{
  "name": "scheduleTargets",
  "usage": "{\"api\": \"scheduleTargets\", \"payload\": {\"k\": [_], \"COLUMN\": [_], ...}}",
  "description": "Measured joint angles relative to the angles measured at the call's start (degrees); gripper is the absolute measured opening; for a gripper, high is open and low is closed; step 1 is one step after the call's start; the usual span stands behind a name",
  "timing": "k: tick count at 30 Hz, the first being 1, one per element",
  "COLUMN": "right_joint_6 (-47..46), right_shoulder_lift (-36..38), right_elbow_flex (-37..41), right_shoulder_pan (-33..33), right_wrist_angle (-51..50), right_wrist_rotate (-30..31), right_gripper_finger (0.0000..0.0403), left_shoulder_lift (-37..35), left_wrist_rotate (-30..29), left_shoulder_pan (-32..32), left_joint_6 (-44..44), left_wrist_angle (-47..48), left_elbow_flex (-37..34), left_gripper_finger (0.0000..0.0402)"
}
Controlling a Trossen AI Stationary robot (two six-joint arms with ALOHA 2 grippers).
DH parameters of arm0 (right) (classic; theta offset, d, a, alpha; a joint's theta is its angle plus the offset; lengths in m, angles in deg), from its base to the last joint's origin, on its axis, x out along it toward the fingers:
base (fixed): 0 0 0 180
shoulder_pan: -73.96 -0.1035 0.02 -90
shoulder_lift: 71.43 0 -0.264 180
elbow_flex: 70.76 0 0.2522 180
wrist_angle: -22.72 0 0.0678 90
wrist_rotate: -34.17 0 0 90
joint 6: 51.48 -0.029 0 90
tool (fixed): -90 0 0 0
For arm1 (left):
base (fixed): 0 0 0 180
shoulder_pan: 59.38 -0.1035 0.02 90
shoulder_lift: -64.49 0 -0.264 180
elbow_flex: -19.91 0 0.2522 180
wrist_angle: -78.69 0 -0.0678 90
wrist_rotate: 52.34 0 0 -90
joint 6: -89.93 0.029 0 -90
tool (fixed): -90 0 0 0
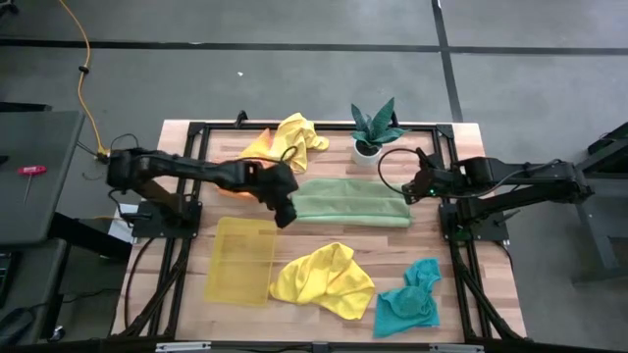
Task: Fold microfiber towels
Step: Fold the green microfiber cloth
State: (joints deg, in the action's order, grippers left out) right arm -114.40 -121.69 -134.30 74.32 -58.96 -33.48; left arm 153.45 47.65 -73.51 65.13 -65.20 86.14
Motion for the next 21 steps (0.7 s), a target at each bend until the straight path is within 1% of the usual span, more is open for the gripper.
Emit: {"api": "scheduleTargets", "payload": {"k": [2,5,6,8,11,16,21], "right_joint_6": [0.00,0.00,0.00,0.00,0.00,-0.04,-0.02], "right_shoulder_lift": [0.00,0.00,0.00,-0.02,-0.02,-0.02,-0.02], "right_elbow_flex": [0.00,0.00,0.00,0.00,0.00,0.00,0.00], "right_shoulder_pan": [0.00,0.00,0.00,0.00,0.00,-0.02,-0.01], "right_wrist_angle": [0.00,0.00,0.00,0.00,0.01,0.02,0.04], "right_wrist_rotate": [0.02,0.02,0.02,0.02,0.09,1.45,1.51], "right_gripper_finger": [0.0186,0.0186,0.0186,0.0186,0.0186,0.0186,0.0186], "left_shoulder_lift": [2.98,5.89,6.46,7.50,8.24,8.53,8.55], "left_wrist_rotate": [1.23,1.62,1.76,1.74,1.10,-2.55,-2.94], "left_shoulder_pan": [0.44,1.69,2.02,2.46,2.67,2.39,0.90], "left_joint_6": [-1.01,-1.54,-1.75,-3.00,-3.51,-1.97,0.80], "left_wrist_angle": [-0.23,-2.92,-4.34,-6.27,-6.28,-6.09,-5.90], "left_elbow_flex": [-0.02,-0.04,-0.04,-0.02,-0.02,-0.02,-0.02], "left_gripper_finger": [0.0064,0.0016,0.0008,0.0009,0.0003,0.0001,0.0000]}}
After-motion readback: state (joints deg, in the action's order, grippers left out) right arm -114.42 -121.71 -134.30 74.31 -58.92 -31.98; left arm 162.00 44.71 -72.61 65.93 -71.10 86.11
